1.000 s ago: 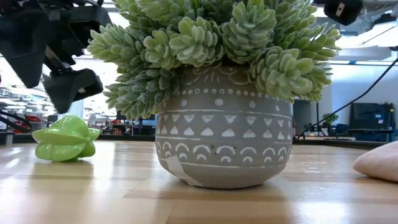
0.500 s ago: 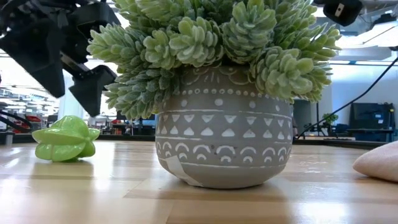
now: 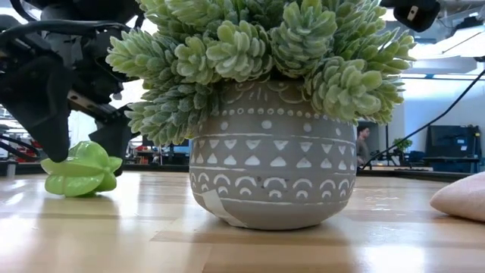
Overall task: Pick and placing Produce into tupperware
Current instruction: Put the starfruit into the transparent bin
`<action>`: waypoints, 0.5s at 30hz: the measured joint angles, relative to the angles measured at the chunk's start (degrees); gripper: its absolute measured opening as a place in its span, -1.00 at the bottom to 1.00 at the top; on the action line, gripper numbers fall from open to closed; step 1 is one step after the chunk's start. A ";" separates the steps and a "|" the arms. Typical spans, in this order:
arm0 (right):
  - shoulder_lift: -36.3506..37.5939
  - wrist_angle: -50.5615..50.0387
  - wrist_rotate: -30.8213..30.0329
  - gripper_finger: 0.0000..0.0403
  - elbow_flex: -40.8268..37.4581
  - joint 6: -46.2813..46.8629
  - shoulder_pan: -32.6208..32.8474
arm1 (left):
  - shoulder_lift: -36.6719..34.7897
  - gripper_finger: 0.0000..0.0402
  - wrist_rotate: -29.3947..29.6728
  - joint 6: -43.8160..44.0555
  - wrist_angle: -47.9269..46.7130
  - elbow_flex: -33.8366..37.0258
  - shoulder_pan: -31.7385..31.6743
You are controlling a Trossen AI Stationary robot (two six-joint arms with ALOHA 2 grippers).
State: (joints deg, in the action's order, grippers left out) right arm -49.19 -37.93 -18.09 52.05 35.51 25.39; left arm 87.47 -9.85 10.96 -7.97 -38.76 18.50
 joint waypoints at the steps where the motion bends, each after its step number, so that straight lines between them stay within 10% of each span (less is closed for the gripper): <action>1: 0.02 0.00 0.00 -0.41 0.00 0.00 0.00 | -0.03 0.48 0.07 -0.14 -0.17 -0.01 0.00; 15: 0.02 -0.17 0.00 -0.41 0.04 0.27 -0.02 | 4.08 0.48 1.67 -0.66 -0.07 0.15 0.00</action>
State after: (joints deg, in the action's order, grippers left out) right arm -49.17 -38.11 -18.09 52.10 35.77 25.36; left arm 91.55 -8.18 10.31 -8.04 -38.61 18.50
